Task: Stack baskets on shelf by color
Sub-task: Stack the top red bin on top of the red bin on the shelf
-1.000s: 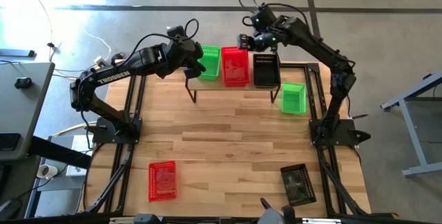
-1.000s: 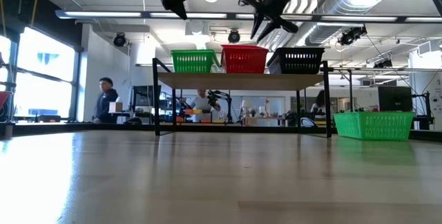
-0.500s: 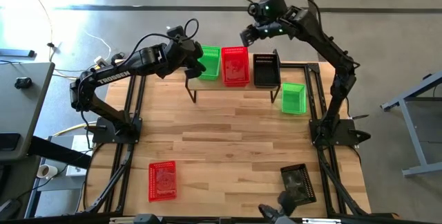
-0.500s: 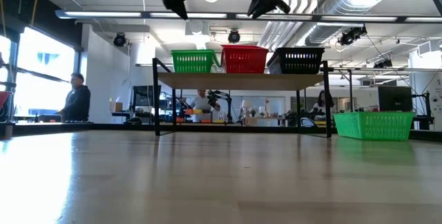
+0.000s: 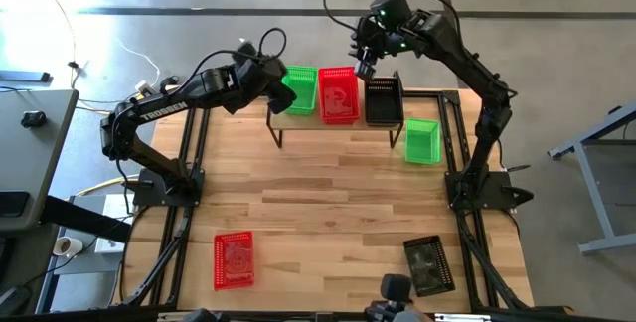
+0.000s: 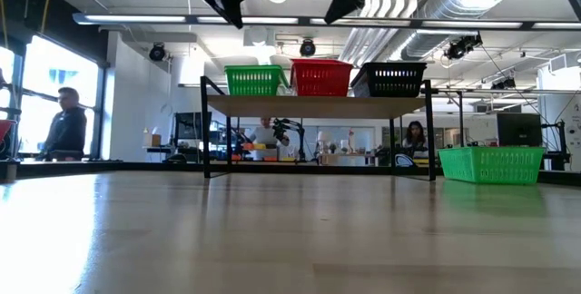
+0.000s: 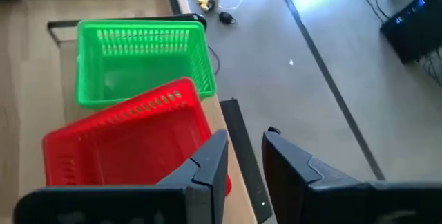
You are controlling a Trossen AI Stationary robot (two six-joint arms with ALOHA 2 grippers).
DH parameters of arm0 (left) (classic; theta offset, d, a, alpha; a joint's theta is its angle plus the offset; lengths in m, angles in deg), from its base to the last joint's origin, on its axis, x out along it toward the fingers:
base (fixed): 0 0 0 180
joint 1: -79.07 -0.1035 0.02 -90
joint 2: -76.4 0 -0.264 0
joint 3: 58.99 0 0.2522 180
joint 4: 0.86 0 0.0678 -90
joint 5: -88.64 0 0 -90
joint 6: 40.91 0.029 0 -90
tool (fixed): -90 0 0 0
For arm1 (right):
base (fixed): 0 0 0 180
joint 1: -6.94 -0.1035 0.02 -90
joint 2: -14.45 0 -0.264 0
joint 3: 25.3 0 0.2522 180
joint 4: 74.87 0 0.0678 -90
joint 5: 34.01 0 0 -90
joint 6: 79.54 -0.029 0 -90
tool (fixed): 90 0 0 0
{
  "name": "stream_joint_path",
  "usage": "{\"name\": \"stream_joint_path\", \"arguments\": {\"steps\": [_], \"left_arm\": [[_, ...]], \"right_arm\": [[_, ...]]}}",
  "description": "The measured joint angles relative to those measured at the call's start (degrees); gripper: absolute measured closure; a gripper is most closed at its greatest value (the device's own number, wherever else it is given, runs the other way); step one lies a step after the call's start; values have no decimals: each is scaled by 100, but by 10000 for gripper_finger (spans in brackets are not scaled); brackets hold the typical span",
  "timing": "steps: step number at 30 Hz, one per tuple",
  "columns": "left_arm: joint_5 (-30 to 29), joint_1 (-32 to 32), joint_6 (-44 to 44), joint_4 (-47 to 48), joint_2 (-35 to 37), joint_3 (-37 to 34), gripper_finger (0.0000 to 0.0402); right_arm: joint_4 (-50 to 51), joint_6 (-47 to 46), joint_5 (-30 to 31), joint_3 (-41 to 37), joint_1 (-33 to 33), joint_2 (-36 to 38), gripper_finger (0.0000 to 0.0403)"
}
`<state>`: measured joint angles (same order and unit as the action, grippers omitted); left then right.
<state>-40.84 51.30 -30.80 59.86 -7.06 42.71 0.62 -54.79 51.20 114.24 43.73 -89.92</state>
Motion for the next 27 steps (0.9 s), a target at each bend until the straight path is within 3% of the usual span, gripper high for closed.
{"name": "stream_joint_path", "arguments": {"steps": [11,27], "left_arm": [[178,0,-1397,546,0,0,197],[185,0,-1766,645,0,0,197]], "right_arm": [[145,1030,-181,-7,-9,-414,297],[591,1775,-25,-7,-15,-778,279]]}}
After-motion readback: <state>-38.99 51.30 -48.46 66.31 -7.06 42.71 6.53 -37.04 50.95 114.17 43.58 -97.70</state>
